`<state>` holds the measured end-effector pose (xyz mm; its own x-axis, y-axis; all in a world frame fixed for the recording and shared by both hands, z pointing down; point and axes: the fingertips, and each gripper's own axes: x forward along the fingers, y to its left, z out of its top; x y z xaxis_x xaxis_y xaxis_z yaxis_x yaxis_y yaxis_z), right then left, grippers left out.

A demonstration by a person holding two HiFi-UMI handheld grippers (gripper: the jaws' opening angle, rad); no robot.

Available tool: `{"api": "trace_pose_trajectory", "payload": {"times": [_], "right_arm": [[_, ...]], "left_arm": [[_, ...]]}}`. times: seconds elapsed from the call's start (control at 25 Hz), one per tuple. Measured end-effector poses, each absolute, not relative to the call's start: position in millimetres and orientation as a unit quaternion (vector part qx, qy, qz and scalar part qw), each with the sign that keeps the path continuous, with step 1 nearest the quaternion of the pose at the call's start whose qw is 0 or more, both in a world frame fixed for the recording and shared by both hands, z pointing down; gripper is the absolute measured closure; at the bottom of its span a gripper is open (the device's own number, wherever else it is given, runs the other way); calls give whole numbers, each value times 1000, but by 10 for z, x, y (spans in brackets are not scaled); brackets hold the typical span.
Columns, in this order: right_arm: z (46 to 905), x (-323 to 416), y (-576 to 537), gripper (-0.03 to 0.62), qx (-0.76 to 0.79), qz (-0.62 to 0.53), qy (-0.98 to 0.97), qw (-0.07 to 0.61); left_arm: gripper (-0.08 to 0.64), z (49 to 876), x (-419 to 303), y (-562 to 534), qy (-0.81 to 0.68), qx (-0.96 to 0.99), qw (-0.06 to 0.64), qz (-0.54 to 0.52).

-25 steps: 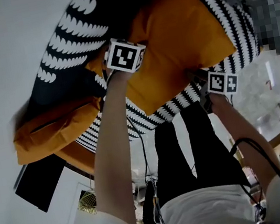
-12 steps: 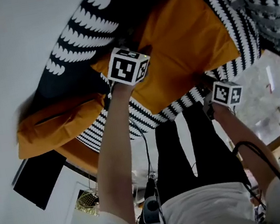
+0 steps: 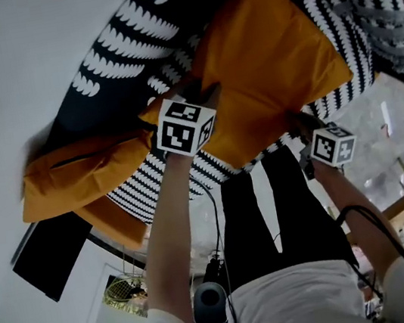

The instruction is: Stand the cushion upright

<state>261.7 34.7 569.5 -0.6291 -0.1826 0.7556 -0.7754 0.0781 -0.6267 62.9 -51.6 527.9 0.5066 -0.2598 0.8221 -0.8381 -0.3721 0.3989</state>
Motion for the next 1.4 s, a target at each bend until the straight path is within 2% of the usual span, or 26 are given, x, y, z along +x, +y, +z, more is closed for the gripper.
{"api": "trace_pose_trajectory", "payload": {"times": [0.24, 0.56, 0.84, 1.4], "right_arm": [[5496, 2517, 368, 554, 345, 547, -715, 266], [5060, 2379, 162, 554, 327, 480, -767, 273], [4760, 2226, 118, 554, 311, 426, -803, 276], [4354, 1781, -263, 554, 256, 356, -856, 274]], "left_arm": [[485, 4976, 456, -316, -401, 757, 425, 292], [485, 4503, 258, -233, -451, 768, 375, 256], [485, 4169, 90, -39, -492, 764, 359, 212], [491, 3802, -320, 237, -599, 714, 338, 131]]}}
